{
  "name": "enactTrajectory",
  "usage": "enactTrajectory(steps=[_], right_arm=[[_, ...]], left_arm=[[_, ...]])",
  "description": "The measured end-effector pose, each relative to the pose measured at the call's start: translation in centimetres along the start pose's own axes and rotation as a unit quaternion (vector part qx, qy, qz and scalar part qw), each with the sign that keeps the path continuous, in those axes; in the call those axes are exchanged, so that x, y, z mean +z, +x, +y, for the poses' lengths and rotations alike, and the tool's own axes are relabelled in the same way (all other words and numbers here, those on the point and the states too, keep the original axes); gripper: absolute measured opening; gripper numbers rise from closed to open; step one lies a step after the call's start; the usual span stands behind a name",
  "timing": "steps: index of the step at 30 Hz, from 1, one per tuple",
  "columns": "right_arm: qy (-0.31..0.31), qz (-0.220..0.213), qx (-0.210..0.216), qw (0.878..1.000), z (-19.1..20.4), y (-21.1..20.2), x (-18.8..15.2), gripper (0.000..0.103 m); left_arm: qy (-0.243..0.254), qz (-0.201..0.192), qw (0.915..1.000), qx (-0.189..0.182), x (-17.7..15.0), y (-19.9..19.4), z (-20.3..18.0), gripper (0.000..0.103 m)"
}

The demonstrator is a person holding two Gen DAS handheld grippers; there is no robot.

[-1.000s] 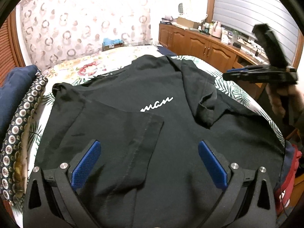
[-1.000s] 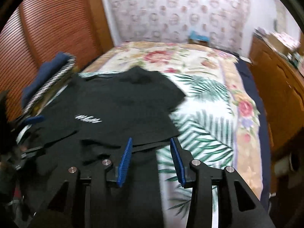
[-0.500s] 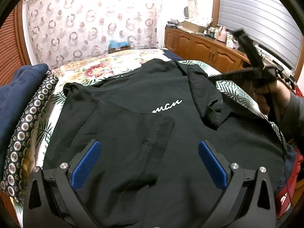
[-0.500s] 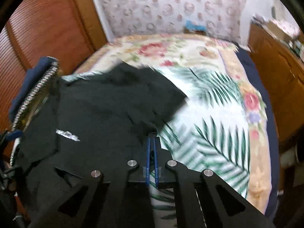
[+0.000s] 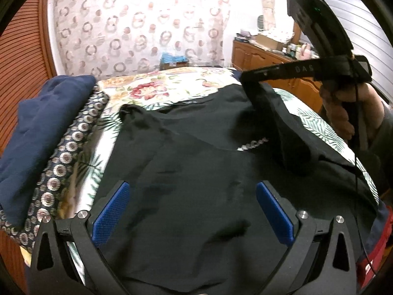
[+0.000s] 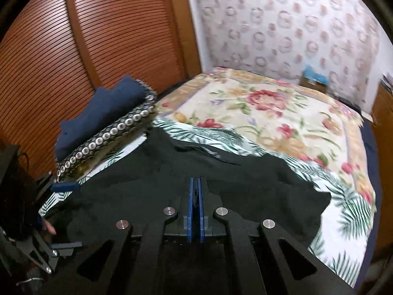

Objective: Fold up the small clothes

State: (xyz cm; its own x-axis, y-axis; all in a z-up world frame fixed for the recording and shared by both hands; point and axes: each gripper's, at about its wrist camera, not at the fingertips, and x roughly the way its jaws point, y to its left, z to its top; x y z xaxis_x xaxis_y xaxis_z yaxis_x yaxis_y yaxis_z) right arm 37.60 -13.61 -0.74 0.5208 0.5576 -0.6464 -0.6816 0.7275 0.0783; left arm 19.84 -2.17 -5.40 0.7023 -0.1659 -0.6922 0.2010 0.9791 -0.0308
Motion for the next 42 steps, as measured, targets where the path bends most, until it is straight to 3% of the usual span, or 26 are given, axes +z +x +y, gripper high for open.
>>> enactTrajectory(steps=[1,3,8,12,15,17,20,22,28,42], right_arm=[[0.004,0.013,0.003,1.000,-0.2,0.8,0.3,0.015],[0.019,0.025,0.010,0.999,-1.4,1.4,0.4,0.049],[0.041,-0.004,-0.051,0.998,-4.2,-0.1,0.4,0.050],[0.067,0.005,-0.086,0.994,-7.5,-0.4,-1.2,0.050],[0.080,0.016,-0.107,0.991,-9.3,0.2,-2.6,0.050],[0.086,0.020,-0.117,0.989,-10.0,0.7,-3.2,0.050],[0.100,0.028,-0.114,0.988,-10.7,1.8,-3.6,0.050],[0.106,0.036,-0.110,0.988,-11.1,1.9,-4.0,0.050],[0.107,0.047,-0.105,0.988,-12.0,2.5,-3.8,0.051],[0.096,0.048,-0.095,0.990,-12.6,4.5,-2.9,0.051]], left_arm=[[-0.003,0.000,1.0000,0.003,0.1,0.1,0.4,0.103],[-0.007,0.001,0.9999,0.010,0.2,0.3,1.3,0.103],[-0.009,0.003,0.9995,0.031,1.3,1.3,4.0,0.103],[-0.007,0.007,0.9994,0.033,2.6,2.3,6.0,0.102],[-0.010,0.017,0.9997,0.018,3.6,3.2,7.5,0.094],[-0.010,0.029,0.9995,0.010,4.3,4.3,8.4,0.082],[-0.007,0.049,0.9987,0.008,5.2,6.0,8.7,0.068],[-0.004,0.067,0.9977,0.011,5.8,7.4,8.9,0.064],[0.004,0.095,0.9953,0.020,7.2,10.4,8.9,0.063],[-0.002,0.122,0.9924,0.016,7.6,13.1,9.0,0.063]])
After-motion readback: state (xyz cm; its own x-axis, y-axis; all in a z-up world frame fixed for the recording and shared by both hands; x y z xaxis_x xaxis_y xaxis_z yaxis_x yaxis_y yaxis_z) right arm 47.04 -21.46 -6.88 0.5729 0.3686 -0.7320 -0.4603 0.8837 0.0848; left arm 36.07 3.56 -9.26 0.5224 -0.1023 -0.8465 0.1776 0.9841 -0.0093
